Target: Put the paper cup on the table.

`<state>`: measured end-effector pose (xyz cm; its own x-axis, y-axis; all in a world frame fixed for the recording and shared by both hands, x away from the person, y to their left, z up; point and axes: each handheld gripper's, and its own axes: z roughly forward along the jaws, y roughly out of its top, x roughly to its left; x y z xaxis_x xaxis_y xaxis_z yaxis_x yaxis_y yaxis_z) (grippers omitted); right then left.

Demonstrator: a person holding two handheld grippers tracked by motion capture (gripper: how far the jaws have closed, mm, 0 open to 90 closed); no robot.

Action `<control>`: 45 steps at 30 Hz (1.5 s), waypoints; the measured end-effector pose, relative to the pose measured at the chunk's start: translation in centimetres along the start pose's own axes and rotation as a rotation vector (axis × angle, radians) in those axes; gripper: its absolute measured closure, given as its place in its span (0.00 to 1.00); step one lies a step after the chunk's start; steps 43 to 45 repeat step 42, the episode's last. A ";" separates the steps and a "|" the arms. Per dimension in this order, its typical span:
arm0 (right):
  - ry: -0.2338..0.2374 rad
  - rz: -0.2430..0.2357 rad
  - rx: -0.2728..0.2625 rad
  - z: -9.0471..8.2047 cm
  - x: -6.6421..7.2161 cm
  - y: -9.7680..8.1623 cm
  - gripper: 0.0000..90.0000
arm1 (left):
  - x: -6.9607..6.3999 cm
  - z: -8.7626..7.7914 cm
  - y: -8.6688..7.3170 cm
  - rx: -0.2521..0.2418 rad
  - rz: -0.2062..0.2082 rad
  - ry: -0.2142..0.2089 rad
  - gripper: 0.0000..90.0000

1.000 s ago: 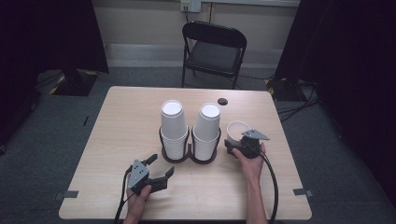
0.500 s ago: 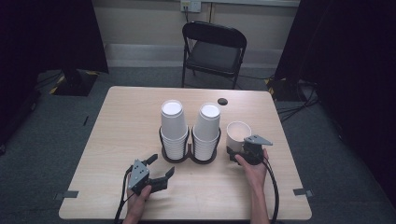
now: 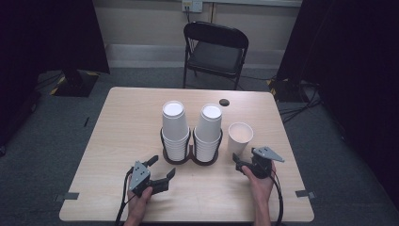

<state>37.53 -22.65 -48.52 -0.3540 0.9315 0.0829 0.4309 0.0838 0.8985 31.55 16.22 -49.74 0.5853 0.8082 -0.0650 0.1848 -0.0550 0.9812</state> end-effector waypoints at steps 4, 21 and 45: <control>0.008 0.003 -0.038 -1.2 1.1 -0.7 0.17 | 0.0 0.0 0.0 0.005 -0.008 0.009 0.20; 0.054 -0.007 -0.124 -3.6 5.4 -2.1 0.18 | -0.4 -0.3 0.0 0.032 0.000 0.052 0.20; 0.071 -0.047 -0.248 -3.3 8.2 -3.5 0.15 | -0.7 -0.8 -0.1 0.034 0.003 0.071 0.20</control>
